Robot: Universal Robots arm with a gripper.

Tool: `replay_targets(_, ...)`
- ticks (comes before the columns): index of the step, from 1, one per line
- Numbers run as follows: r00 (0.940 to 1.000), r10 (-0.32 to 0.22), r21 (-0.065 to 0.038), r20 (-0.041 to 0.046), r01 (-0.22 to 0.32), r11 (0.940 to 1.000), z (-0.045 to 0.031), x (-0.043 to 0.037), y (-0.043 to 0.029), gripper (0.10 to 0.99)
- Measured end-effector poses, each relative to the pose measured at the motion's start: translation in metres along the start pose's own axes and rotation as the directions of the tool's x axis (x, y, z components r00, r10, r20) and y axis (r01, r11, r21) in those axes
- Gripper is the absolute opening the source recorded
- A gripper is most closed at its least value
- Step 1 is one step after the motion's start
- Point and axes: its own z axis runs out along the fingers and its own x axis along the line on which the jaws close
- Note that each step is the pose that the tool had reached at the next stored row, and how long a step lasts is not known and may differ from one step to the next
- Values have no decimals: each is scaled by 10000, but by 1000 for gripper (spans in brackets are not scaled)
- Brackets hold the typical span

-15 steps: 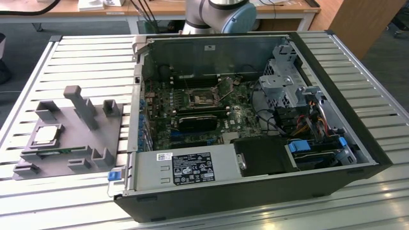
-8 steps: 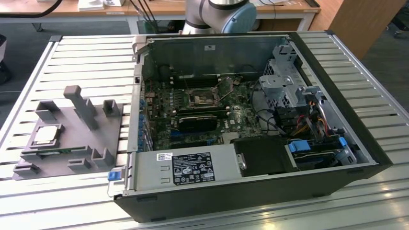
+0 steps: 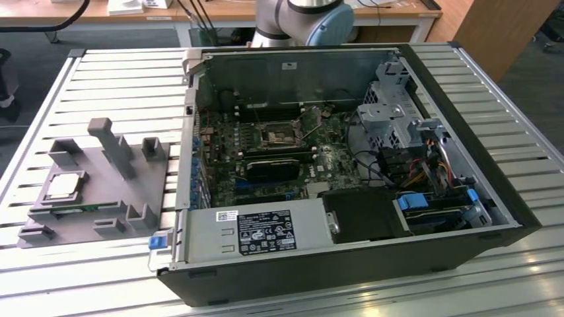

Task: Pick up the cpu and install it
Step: 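Pick up the cpu and move it towards the insertion slot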

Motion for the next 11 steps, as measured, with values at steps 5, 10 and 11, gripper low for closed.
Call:
replay_targets(5, 10000, 0, -16, -1, 0, 10000, 87, 0, -24, 580)
replay_targets(10, 10000, 1, -20, -2, -1, 10000, 175, 1, -42, 706)
replay_targets(11, 10000, 0, -19, -2, 0, 10000, 190, 1, -43, 706)
